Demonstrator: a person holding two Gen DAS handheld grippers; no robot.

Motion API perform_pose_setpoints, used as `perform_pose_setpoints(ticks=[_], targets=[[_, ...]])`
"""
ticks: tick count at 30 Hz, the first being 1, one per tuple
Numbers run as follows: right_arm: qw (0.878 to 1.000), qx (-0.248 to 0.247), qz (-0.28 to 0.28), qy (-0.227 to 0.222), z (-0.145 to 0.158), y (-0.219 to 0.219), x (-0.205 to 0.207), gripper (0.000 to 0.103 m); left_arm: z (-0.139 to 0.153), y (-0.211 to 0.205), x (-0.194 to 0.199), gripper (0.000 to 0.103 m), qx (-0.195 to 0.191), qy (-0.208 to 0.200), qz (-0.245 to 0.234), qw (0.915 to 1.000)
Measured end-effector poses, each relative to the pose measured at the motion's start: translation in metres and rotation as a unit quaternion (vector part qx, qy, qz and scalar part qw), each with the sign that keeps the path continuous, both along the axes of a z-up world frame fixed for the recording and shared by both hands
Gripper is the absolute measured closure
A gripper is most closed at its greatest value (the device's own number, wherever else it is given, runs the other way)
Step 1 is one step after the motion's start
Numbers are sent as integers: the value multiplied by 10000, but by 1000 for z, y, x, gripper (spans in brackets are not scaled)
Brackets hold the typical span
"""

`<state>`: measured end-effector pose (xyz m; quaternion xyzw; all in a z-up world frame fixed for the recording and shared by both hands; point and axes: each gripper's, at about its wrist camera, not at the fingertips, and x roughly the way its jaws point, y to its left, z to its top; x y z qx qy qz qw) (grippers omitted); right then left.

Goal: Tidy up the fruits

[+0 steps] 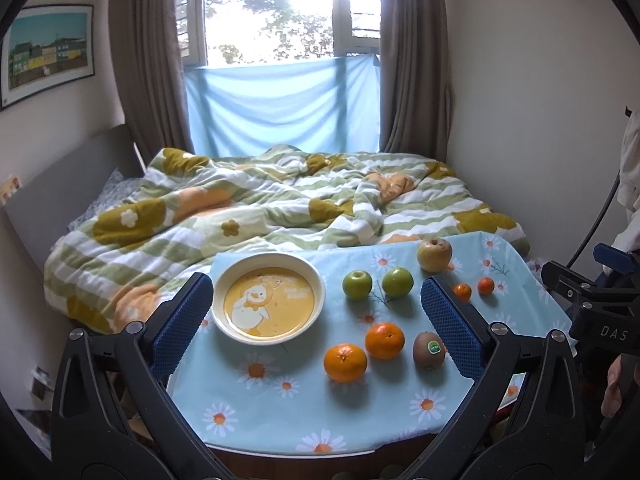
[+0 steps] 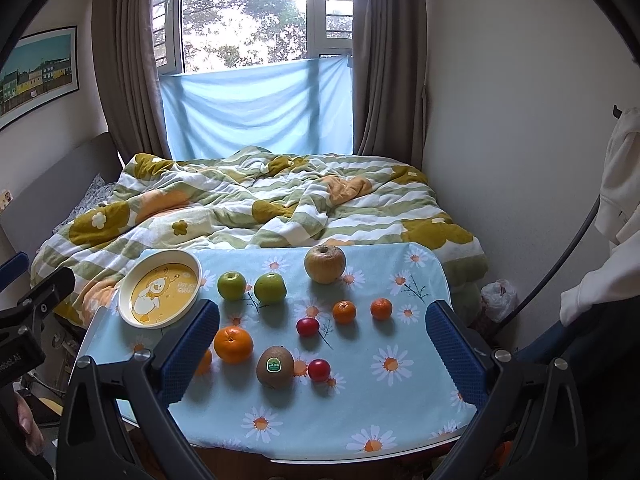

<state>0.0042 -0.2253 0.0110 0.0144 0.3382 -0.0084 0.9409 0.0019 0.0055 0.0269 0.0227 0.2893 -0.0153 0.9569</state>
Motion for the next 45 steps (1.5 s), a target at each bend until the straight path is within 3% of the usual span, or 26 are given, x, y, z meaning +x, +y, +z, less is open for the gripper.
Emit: perform_pose_setpoints(ticks=[6,12,19,32,39,42,45], targets=[[9992,195,-122,318,-12,-22,8,0,-25,8,21,0,-119,467,-144,9987],[9982,-126,5,593,-46,-29,19,0,-69,0,35,0,122,894,-132,9958],[9930,-57,513,1066,-96,-48,37,0,-125,-9,48,0,-139,1411,125,9898],[9717,-194,1601,1724,-172,-49,70,1,-208,-36,74,0,-171,2030,553,9775],[9562,-470,2130,1951,-200,-39,79,16,-234,-38,84,3,-214,2200,738,9725],[9515,-513,2274,2007,-206,-35,80,21,-243,-39,89,20,-200,2302,749,9700],[9475,-517,2368,2085,-211,-33,83,27,-247,-39,91,22,-184,2329,785,9692]])
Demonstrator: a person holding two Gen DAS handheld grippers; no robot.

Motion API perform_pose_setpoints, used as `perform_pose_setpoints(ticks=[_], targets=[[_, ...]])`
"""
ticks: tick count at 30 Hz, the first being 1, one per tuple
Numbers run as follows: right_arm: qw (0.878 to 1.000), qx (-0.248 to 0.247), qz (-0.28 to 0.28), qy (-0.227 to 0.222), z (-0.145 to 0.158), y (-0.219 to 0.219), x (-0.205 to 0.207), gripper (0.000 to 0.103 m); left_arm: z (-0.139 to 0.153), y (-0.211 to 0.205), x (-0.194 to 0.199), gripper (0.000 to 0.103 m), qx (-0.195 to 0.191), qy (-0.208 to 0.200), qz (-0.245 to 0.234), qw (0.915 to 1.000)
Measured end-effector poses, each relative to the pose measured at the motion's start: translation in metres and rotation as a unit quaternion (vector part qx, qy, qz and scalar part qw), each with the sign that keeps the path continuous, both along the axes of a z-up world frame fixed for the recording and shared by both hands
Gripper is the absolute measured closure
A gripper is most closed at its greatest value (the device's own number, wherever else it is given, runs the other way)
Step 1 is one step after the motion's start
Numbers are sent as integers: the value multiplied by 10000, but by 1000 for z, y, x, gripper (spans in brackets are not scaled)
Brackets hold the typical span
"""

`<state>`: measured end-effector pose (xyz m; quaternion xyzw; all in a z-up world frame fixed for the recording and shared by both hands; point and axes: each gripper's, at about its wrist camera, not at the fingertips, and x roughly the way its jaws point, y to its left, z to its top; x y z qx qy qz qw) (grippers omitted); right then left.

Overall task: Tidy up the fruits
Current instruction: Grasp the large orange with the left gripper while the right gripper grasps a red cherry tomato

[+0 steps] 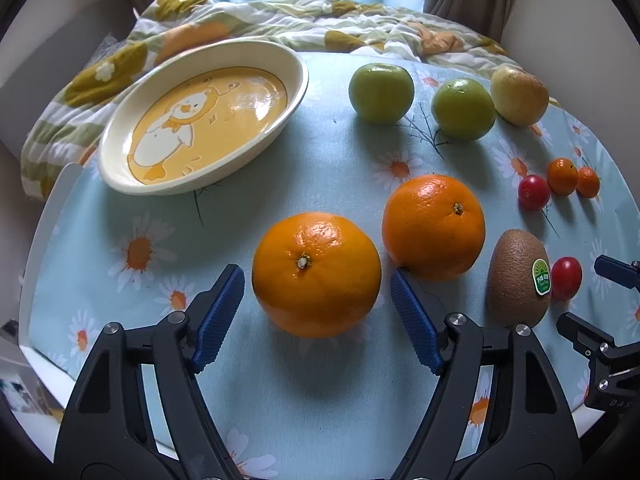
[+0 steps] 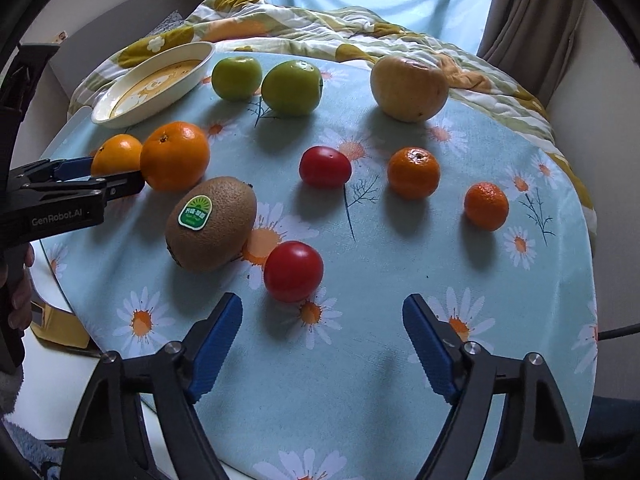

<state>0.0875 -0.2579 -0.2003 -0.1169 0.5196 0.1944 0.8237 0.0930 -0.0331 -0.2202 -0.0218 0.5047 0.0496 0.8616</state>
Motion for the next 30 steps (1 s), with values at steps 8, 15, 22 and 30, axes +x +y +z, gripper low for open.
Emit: perform_pose_setpoints(ticks=[8,15,22,30], targets=[[9997,55,201,154,-7,9,4,42,-3,-1,1,36,42,28,-22,10000],[9993,-20,345,104,-10,17,8,50,-2,-1,-1,36,28,25,-20,10000],[9993,3,385,25,-8,22,10,73,-1,1,-9,37,3,-6,22,10000],[9989,32,450,-99,6,21,12,73,7,0,-20,37,-62,-49,114,9999]])
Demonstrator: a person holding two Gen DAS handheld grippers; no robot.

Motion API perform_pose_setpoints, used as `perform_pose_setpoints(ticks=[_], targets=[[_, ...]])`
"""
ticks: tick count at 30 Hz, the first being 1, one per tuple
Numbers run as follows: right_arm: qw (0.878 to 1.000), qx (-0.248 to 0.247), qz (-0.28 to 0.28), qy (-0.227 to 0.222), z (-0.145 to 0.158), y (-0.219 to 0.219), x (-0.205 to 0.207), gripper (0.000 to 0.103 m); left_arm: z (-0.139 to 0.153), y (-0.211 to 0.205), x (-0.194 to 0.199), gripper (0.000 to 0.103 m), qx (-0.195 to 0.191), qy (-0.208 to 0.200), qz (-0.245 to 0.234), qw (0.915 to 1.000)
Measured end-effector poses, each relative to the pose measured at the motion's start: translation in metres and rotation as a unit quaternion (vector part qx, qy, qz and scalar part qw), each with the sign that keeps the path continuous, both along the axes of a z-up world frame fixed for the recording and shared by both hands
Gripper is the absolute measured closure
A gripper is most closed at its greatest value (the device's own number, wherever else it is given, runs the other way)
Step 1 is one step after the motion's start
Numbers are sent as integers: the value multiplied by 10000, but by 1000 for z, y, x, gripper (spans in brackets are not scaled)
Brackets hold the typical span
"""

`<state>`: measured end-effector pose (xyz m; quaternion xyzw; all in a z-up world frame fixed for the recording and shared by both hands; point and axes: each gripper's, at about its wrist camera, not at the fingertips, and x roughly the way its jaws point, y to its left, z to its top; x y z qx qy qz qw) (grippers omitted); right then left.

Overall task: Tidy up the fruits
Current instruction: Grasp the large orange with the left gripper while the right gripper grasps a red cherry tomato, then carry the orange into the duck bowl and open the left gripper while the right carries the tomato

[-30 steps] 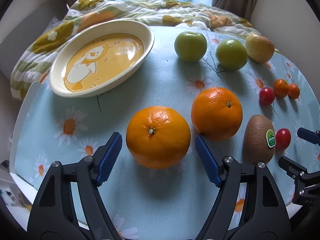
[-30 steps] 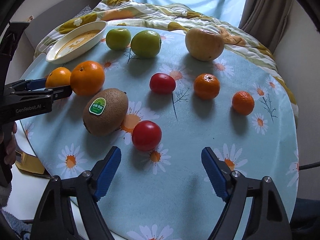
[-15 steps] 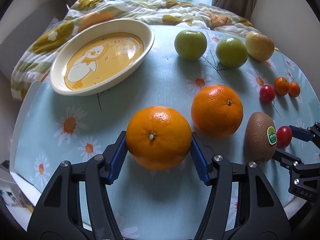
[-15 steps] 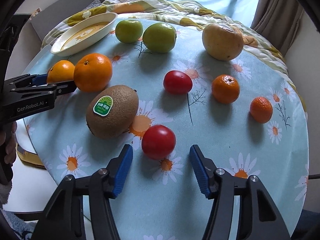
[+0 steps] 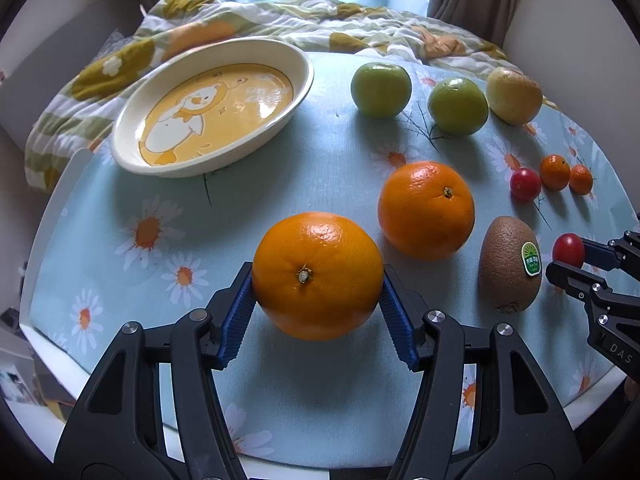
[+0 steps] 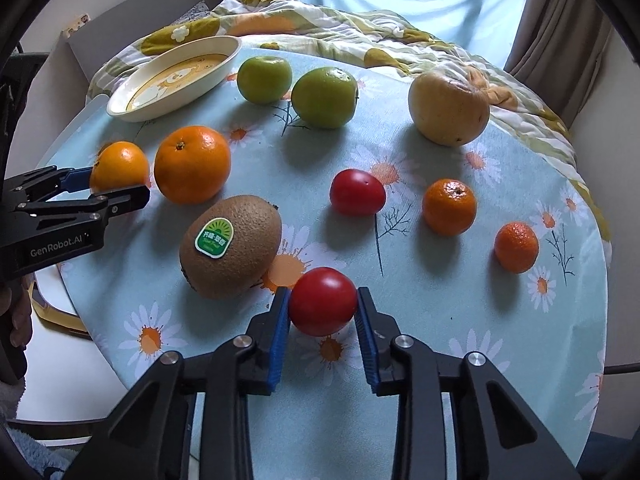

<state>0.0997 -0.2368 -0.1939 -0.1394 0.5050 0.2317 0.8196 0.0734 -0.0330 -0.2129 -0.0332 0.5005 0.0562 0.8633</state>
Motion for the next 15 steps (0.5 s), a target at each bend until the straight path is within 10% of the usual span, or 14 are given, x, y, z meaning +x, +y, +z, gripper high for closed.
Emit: perform_pose_setpoints(ticks=[15], targets=[[9980,273,305,-482,55,16,14,74,64,11,-3,37,14,-653,192,9977]])
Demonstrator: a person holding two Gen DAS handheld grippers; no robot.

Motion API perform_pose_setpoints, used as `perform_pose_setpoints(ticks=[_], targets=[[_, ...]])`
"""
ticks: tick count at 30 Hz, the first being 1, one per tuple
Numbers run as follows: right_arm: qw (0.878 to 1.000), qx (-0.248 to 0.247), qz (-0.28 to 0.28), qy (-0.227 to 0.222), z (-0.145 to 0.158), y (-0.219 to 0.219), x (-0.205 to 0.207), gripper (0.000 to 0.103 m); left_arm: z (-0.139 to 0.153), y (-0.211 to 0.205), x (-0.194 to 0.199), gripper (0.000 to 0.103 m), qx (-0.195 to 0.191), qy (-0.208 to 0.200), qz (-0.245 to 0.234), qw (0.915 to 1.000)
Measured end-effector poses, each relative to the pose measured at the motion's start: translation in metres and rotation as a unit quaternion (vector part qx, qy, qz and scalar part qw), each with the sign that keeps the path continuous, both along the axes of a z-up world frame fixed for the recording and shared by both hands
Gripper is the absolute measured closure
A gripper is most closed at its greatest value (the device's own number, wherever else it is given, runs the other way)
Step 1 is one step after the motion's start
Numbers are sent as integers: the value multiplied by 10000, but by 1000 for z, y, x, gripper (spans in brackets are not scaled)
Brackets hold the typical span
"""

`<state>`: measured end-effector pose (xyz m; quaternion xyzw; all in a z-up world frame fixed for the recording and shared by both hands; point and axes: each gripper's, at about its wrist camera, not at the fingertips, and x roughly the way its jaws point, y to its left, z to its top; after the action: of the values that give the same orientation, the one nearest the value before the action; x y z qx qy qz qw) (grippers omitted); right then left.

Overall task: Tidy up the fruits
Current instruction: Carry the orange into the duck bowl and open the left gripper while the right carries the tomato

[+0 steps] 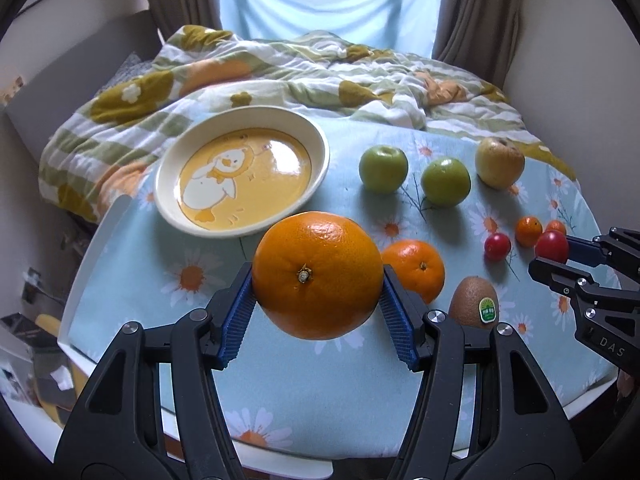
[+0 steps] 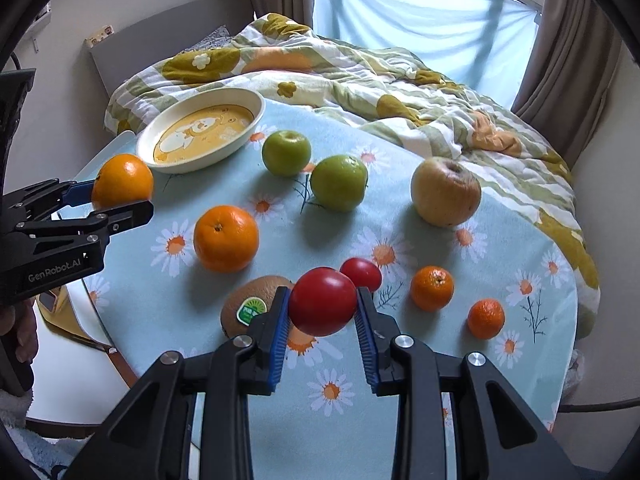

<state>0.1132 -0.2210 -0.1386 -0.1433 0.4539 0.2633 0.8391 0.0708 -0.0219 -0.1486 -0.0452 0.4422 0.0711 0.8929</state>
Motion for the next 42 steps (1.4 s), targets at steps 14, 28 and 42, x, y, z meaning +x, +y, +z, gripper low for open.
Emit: perform_pose_setpoints(ticks=[14,28,42], targets=[[9995,265,-64,-134,30,81,40,74,22,77,60,37,24,-161,-275,9995],[9962,372,-777,109,22,153,98,74,-10,148,151,37,-277,218,-878,9955],[9863,233,-1606,307,13,157,119,74,-49,150,198,36,-253,615,-1405,9878]])
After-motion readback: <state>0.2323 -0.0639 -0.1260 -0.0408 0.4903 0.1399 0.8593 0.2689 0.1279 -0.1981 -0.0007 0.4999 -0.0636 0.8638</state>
